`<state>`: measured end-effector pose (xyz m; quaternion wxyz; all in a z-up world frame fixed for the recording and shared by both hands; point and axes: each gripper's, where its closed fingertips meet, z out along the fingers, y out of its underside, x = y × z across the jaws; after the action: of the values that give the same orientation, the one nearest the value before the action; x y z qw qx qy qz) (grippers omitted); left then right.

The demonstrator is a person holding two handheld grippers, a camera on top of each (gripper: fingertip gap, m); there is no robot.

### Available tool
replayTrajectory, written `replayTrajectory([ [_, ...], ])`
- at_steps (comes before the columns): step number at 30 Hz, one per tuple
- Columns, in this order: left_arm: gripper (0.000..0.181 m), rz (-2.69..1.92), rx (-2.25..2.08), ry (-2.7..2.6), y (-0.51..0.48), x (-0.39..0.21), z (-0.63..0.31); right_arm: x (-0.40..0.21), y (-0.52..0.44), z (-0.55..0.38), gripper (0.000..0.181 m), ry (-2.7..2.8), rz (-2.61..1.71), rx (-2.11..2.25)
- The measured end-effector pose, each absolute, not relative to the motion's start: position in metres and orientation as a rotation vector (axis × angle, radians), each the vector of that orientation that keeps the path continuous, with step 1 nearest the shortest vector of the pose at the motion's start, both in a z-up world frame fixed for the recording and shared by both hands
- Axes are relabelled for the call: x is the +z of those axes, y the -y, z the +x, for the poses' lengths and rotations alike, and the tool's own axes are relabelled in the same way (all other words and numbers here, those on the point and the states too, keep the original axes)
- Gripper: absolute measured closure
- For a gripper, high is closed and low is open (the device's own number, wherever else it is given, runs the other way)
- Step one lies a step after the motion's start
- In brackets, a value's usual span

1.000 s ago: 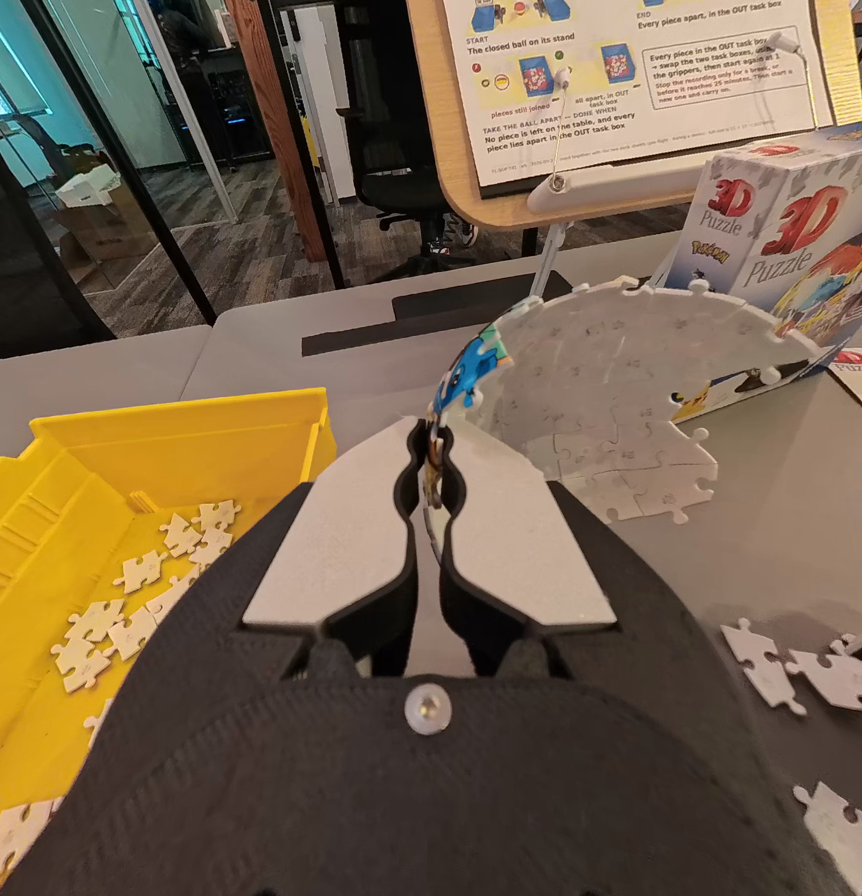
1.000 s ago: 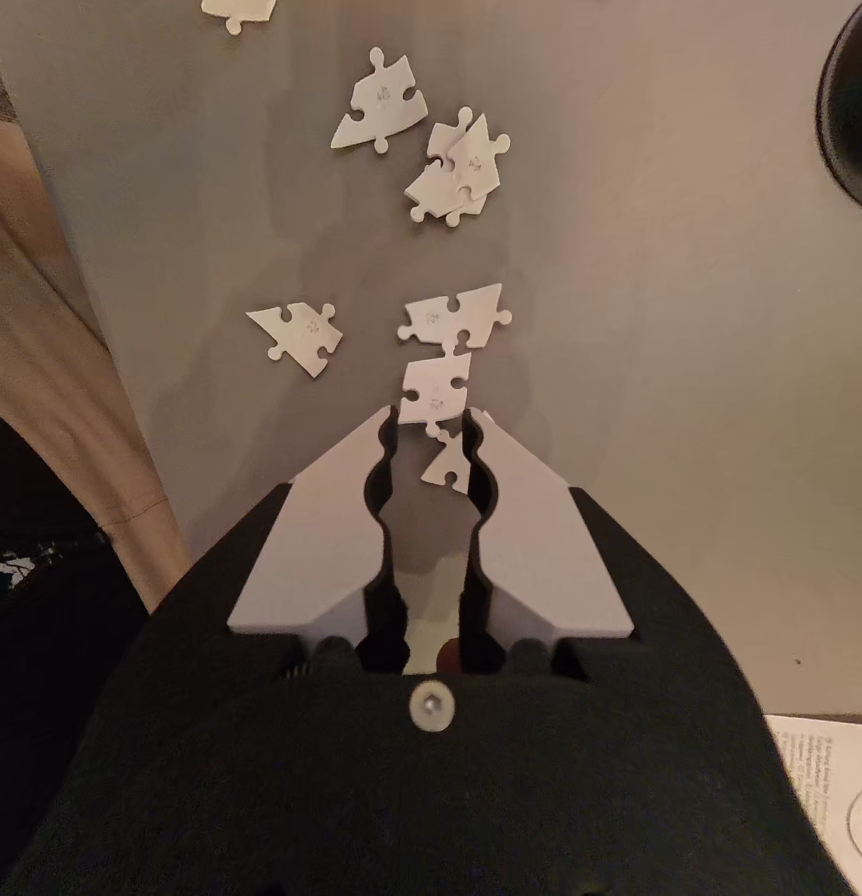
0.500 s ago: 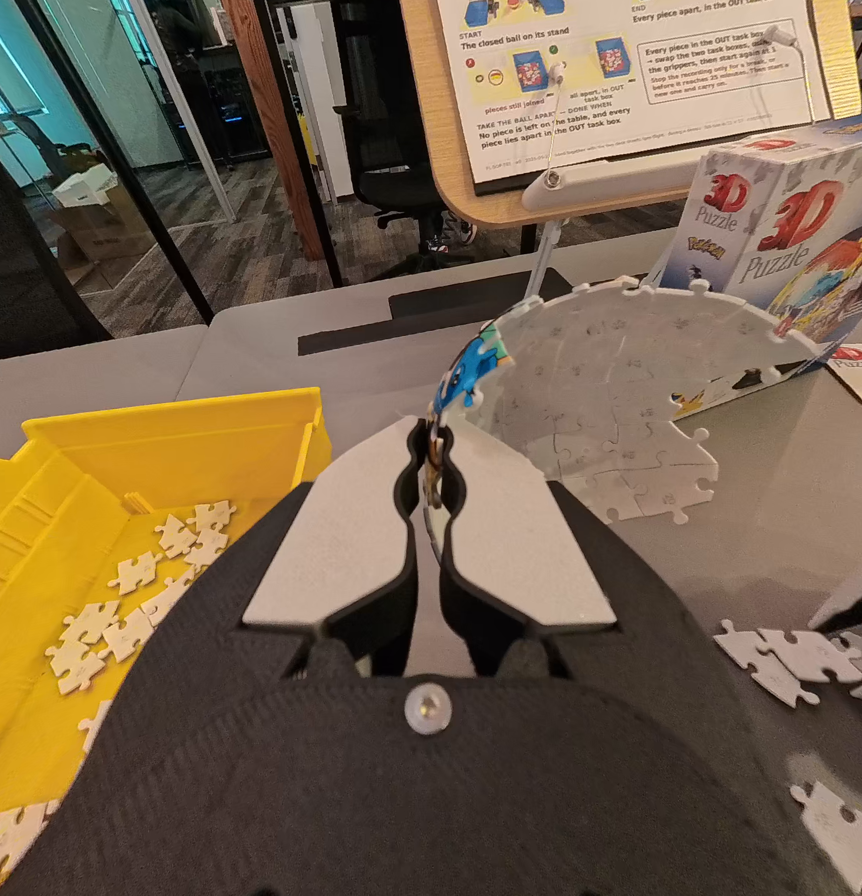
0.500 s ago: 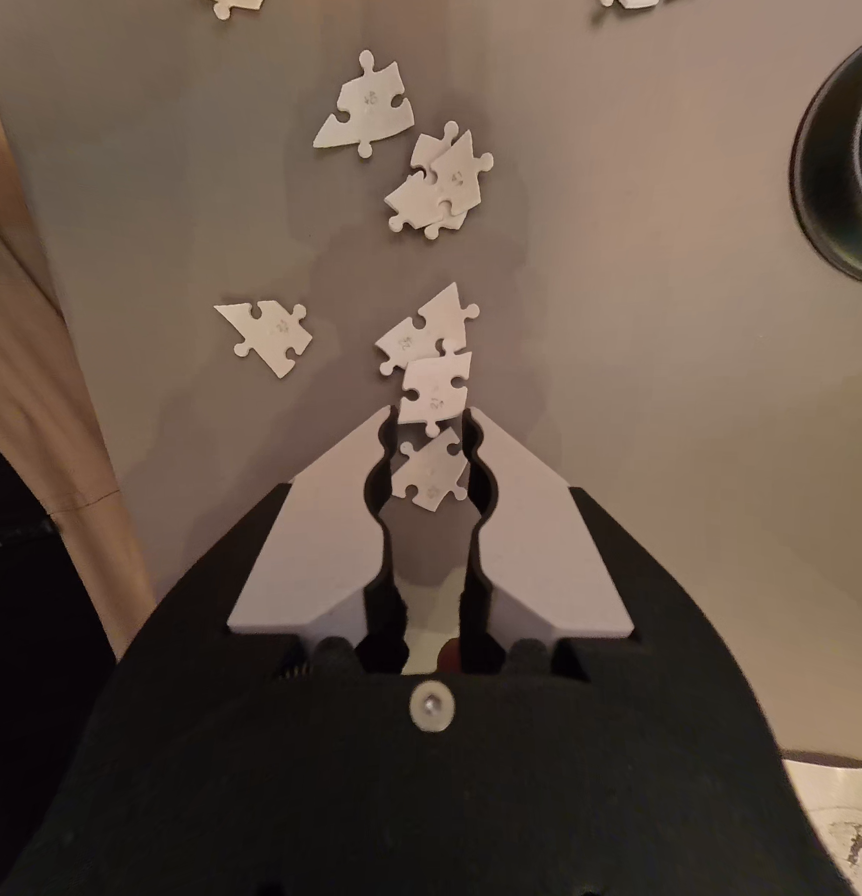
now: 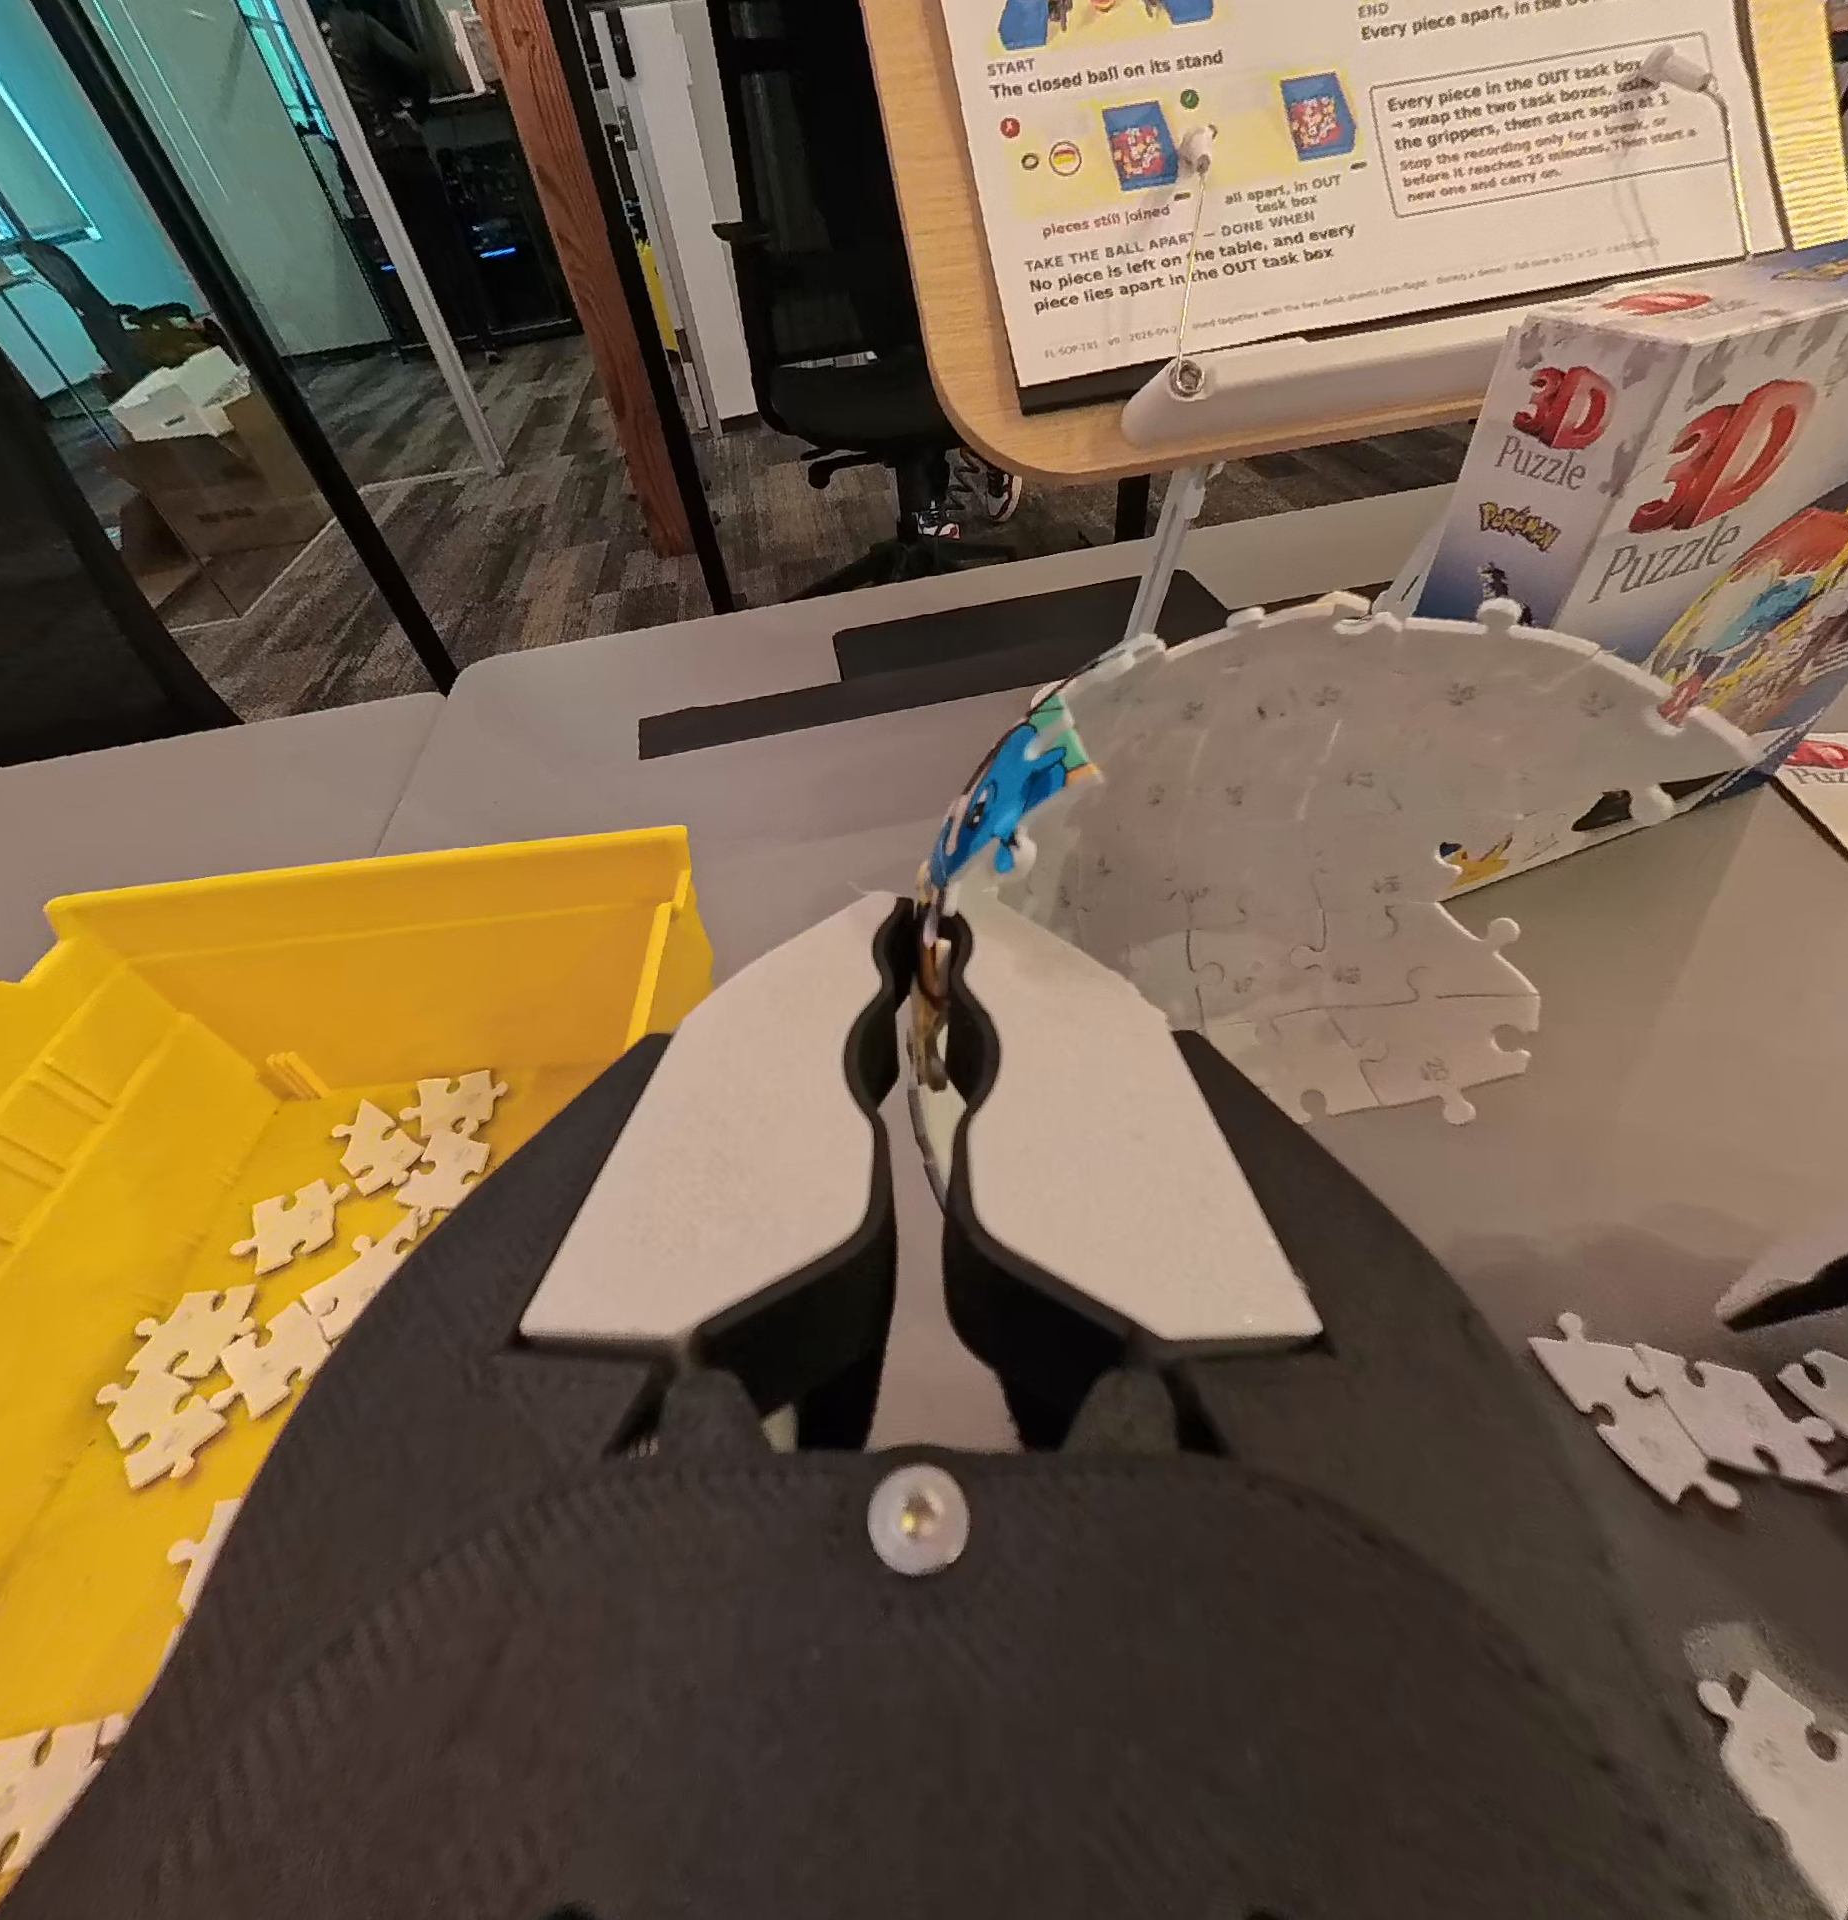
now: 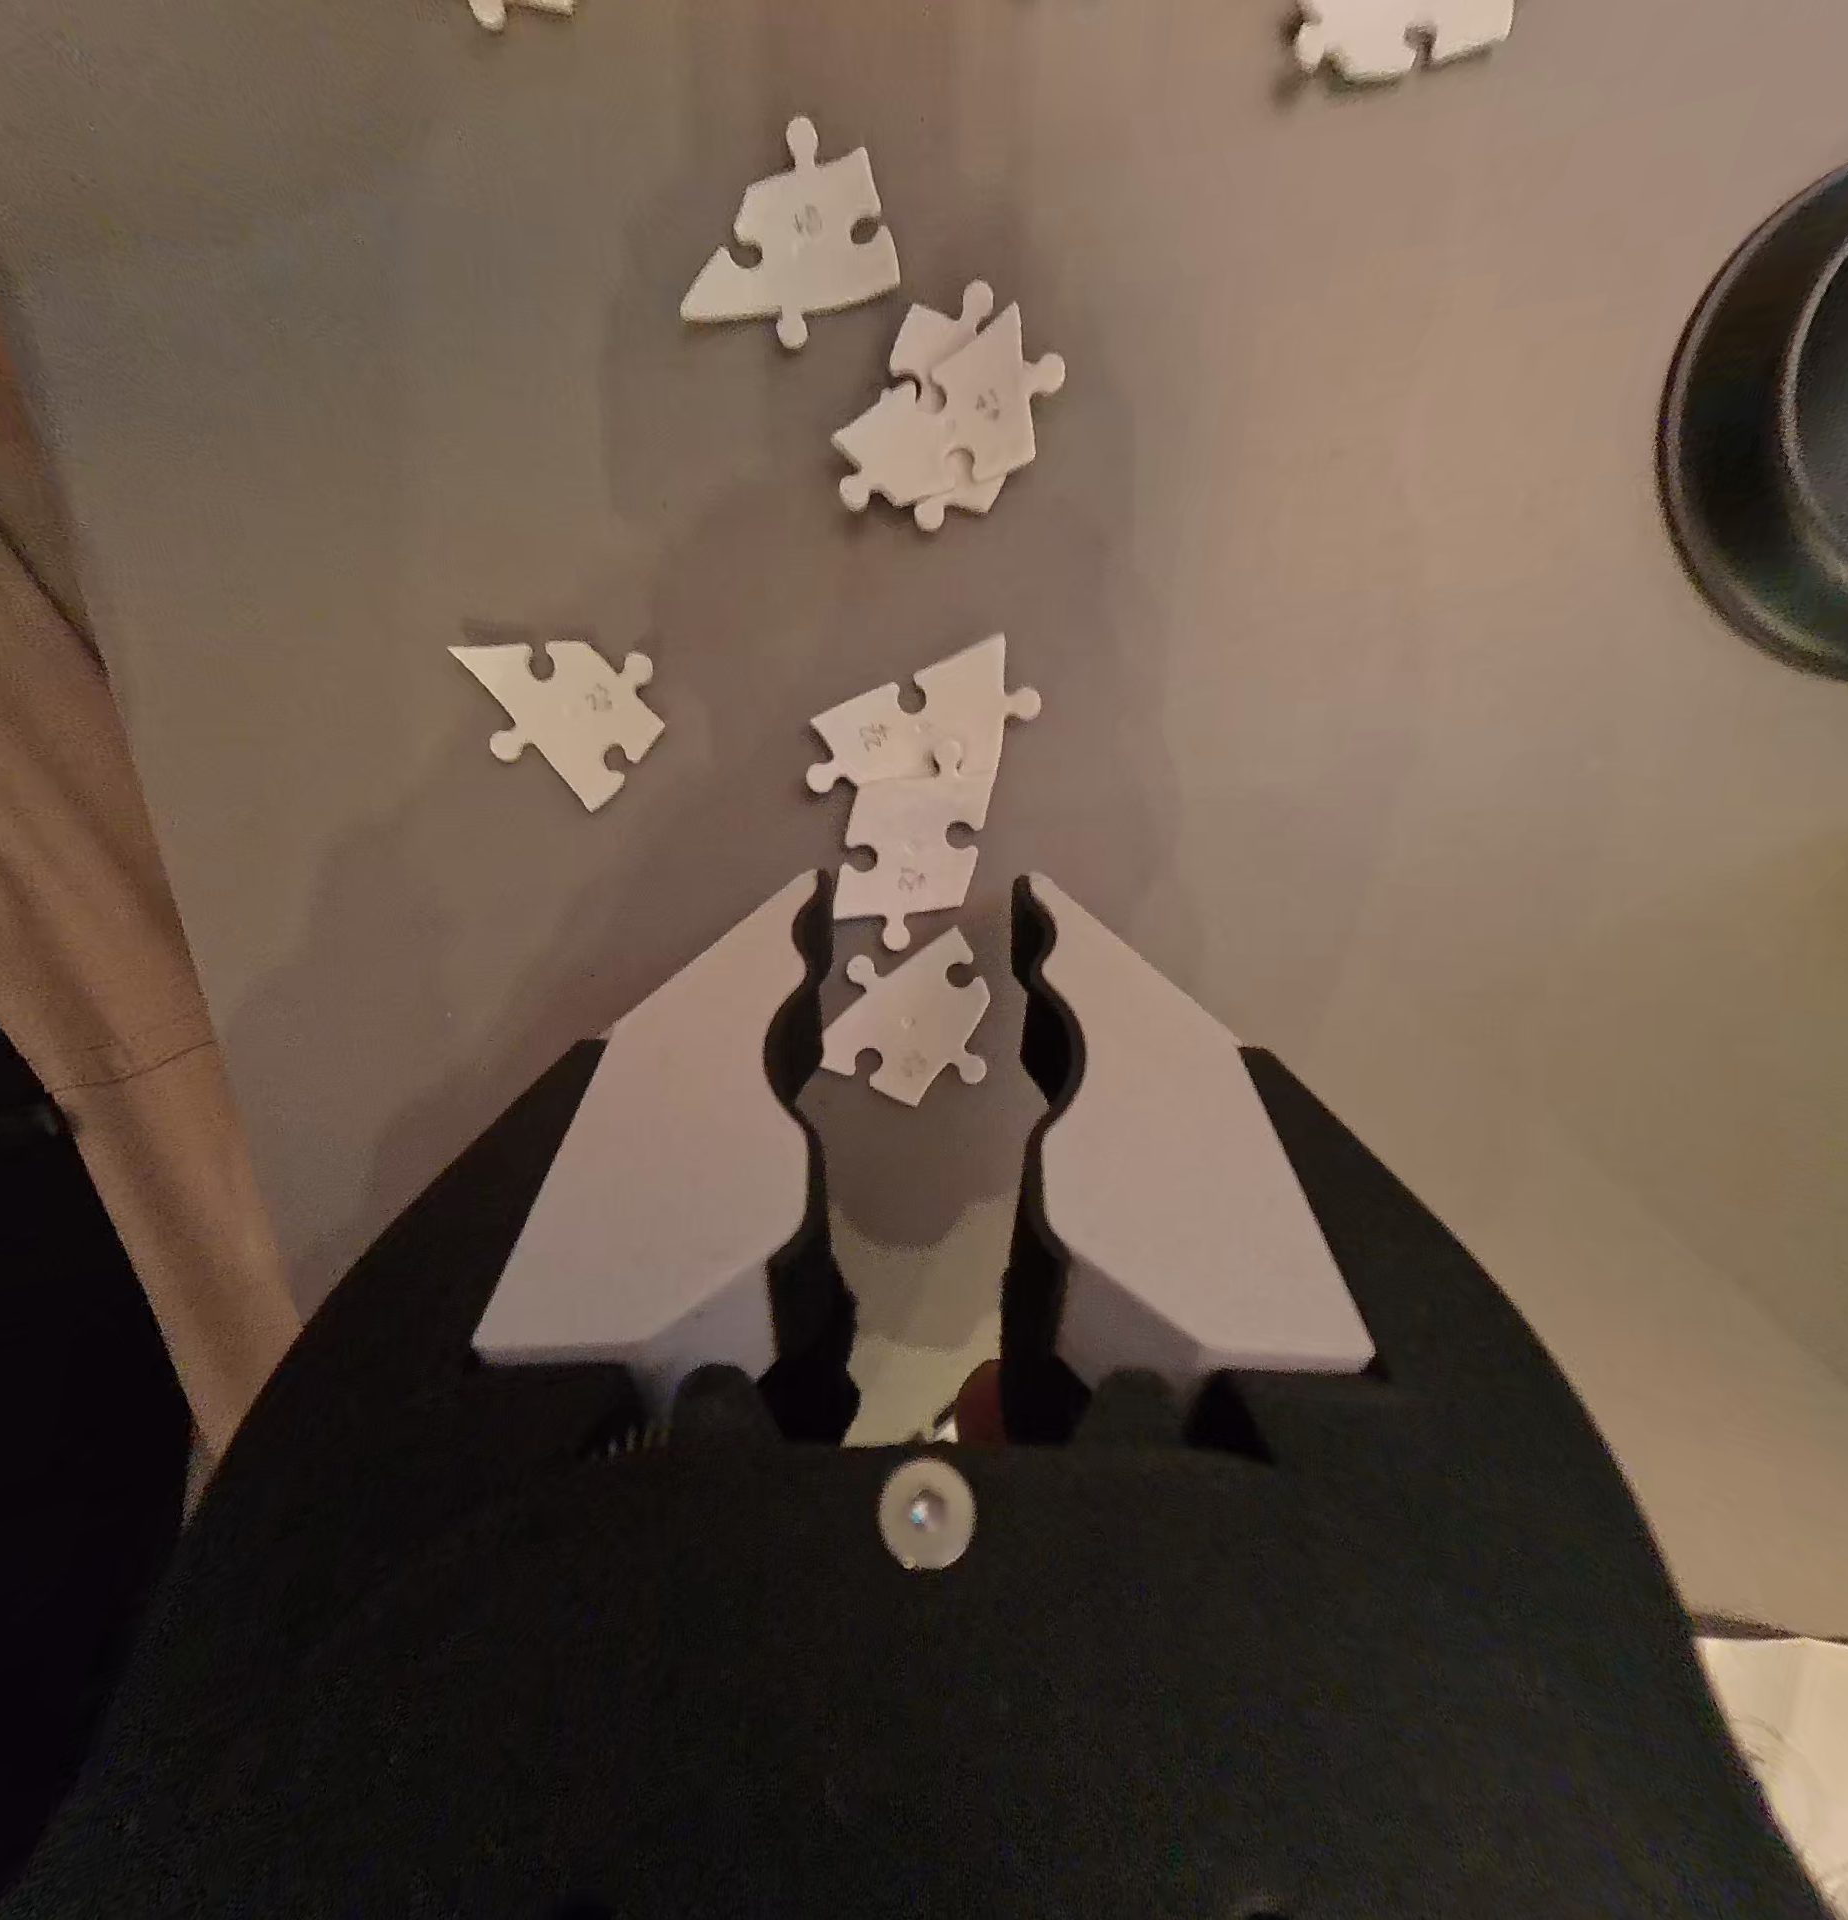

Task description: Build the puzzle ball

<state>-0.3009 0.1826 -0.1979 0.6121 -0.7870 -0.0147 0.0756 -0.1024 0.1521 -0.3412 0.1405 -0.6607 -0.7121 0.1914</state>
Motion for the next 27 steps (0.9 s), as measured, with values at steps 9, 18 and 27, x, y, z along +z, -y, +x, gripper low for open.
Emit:
replayTrajectory([
  [9, 0.178, -1.813, 0.173, 0.031, -0.183, -0.197, -0.3, -0.34, -0.156, -0.124, 0.181, 1.997, -1.869, 0.602],
  [18, 0.178, -1.815, 0.173, 0.036, -0.182, -0.198, -0.302, -0.349, -0.154, -0.128, 0.181, 2.025, -1.894, 0.593],
  [27, 0.178, -1.809, 0.174, 0.028, -0.183, -0.195, -0.299, -0.35, -0.154, -0.127, 0.181, 2.072, -2.081, 0.699],
])
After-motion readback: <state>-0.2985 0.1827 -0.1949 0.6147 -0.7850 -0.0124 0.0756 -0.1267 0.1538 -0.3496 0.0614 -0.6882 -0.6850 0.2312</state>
